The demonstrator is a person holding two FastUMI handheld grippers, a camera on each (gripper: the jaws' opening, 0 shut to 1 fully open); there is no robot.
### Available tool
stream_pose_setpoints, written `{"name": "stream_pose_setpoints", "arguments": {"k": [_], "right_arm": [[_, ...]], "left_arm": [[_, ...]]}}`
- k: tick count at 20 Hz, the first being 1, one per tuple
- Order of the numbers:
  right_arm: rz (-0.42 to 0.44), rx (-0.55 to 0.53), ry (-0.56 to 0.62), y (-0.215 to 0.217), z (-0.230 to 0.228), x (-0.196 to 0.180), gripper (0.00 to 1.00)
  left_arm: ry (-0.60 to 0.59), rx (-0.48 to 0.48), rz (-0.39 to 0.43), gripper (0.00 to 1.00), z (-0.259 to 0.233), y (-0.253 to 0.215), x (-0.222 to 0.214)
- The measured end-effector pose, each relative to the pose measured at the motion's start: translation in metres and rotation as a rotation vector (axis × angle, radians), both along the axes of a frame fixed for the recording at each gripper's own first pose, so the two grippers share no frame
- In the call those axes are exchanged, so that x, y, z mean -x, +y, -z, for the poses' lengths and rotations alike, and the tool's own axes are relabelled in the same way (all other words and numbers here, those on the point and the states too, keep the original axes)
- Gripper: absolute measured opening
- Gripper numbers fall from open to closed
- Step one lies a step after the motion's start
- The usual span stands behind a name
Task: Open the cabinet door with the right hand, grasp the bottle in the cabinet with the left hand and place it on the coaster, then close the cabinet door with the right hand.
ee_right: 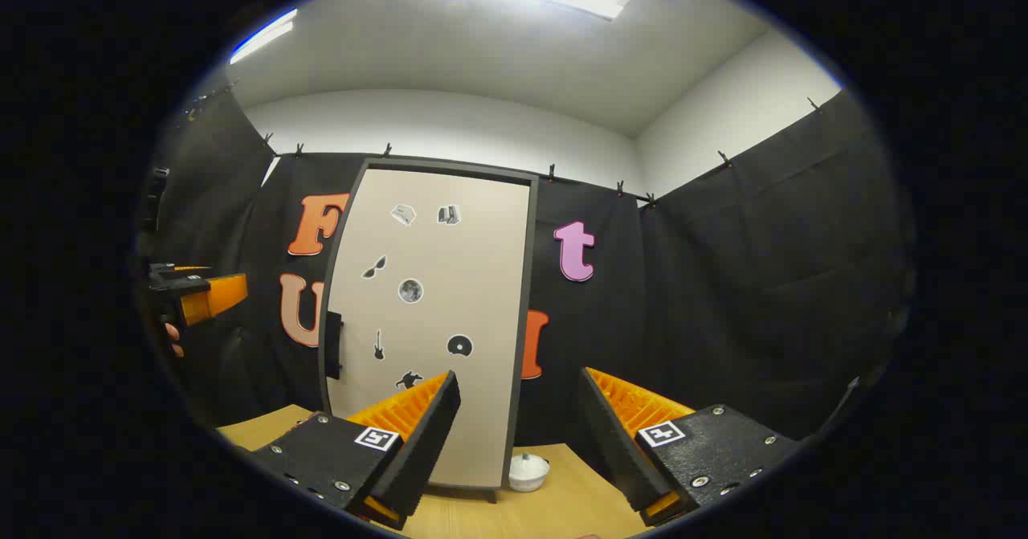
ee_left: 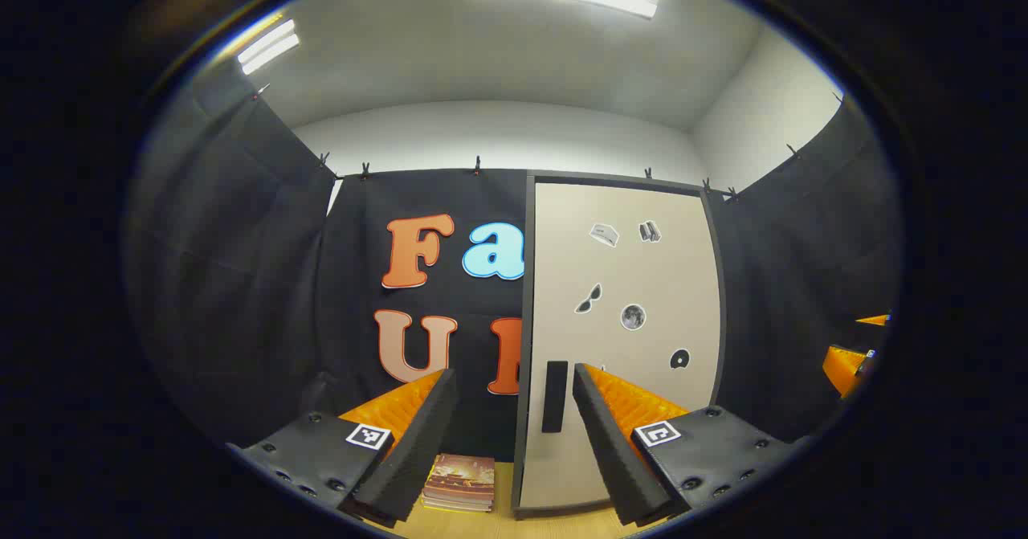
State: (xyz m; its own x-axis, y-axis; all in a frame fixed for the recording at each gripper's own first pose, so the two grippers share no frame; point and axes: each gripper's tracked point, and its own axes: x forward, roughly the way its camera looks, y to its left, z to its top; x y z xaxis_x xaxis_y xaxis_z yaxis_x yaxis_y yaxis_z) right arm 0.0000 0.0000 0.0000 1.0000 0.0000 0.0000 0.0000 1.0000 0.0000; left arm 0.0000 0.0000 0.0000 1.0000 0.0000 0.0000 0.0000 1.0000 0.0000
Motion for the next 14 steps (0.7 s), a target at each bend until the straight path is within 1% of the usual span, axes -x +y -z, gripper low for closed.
{"name": "stream_pose_setpoints", "arguments": {"k": [3, 4, 7, 8, 11, 12, 14], "right_arm": [[-0.004, -0.019, 0.002, -0.001, 0.003, -0.002, 0.93], [0.000, -0.018, 0.005, -0.002, 0.005, -0.003, 0.93], [-0.001, -0.026, 0.012, -0.004, 0.008, -0.006, 0.93], [0.000, -0.032, 0.012, -0.005, 0.008, -0.007, 0.93], [0.006, -0.055, 0.028, -0.007, 0.012, -0.011, 0.93], [0.001, -0.072, 0.033, -0.006, 0.013, -0.011, 0.93], [0.000, -0.090, 0.035, -0.005, 0.014, -0.015, 0.93]], "left_arm": [[0.005, -0.002, 0.001, 0.95, 0.002, -0.001, -0.004], [0.004, -0.001, -0.001, 0.93, 0.003, 0.000, -0.005], [0.004, -0.004, 0.004, 0.95, 0.005, -0.002, -0.008], [0.003, -0.008, 0.003, 0.93, 0.005, -0.002, -0.010], [-0.001, 0.005, 0.021, 0.93, 0.006, -0.011, -0.012], [-0.002, 0.012, 0.033, 0.95, 0.006, -0.015, -0.013], [-0.007, 0.008, 0.044, 0.93, 0.005, -0.019, -0.014]]}}
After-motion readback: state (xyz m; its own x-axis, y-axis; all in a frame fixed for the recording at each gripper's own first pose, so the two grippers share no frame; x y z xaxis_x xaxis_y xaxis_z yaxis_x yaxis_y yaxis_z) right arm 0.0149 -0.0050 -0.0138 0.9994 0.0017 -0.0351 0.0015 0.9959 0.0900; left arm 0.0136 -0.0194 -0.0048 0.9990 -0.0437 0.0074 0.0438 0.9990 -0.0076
